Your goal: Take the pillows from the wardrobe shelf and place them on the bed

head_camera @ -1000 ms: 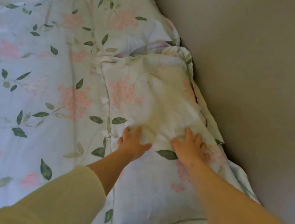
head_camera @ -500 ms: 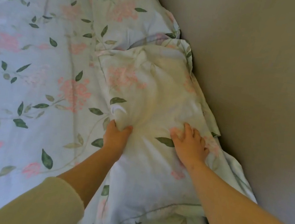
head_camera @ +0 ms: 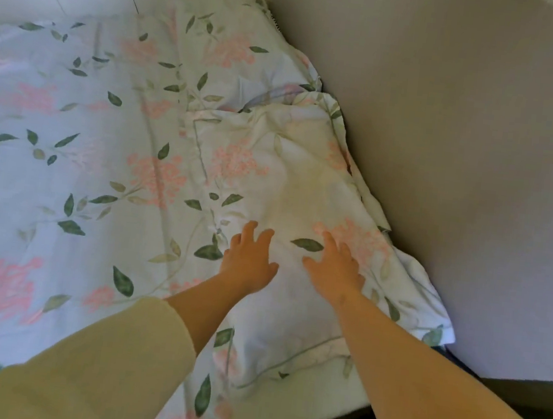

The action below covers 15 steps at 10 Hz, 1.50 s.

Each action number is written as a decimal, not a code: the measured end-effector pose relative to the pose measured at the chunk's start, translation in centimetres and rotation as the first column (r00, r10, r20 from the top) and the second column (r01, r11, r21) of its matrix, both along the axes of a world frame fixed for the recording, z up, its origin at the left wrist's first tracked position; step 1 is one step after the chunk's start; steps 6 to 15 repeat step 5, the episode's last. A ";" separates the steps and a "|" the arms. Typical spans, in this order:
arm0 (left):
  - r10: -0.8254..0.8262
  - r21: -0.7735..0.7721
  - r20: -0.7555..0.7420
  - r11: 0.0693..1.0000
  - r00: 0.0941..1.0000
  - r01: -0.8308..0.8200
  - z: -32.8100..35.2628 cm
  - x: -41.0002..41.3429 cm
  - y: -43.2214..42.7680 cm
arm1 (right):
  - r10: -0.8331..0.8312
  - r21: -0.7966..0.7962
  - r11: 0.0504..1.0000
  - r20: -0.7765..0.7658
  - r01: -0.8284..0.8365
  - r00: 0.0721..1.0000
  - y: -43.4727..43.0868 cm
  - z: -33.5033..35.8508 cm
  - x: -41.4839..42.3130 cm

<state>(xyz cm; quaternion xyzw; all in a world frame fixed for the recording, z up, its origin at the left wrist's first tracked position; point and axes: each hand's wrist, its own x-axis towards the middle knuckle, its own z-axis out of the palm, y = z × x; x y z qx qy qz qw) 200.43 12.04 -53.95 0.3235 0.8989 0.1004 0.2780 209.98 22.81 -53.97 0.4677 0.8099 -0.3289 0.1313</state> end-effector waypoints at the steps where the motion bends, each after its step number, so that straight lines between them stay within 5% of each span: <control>1: -0.034 0.063 -0.019 0.997 0.999 0.035 2.9 0.4 -2.1 | -0.038 0.019 0.999 -0.056 0.039 0.998 -2.6 2.8 0.7; 5: -0.174 0.224 -0.017 0.959 0.985 0.173 14.3 1.0 -8.3 | -0.065 0.086 0.993 -0.217 0.086 0.974 -10.5 13.3 3.9; 15: -0.174 0.224 -0.017 0.959 0.985 0.173 14.3 1.0 -8.3 | -0.065 0.086 0.993 -0.217 0.086 0.974 -10.5 13.3 3.9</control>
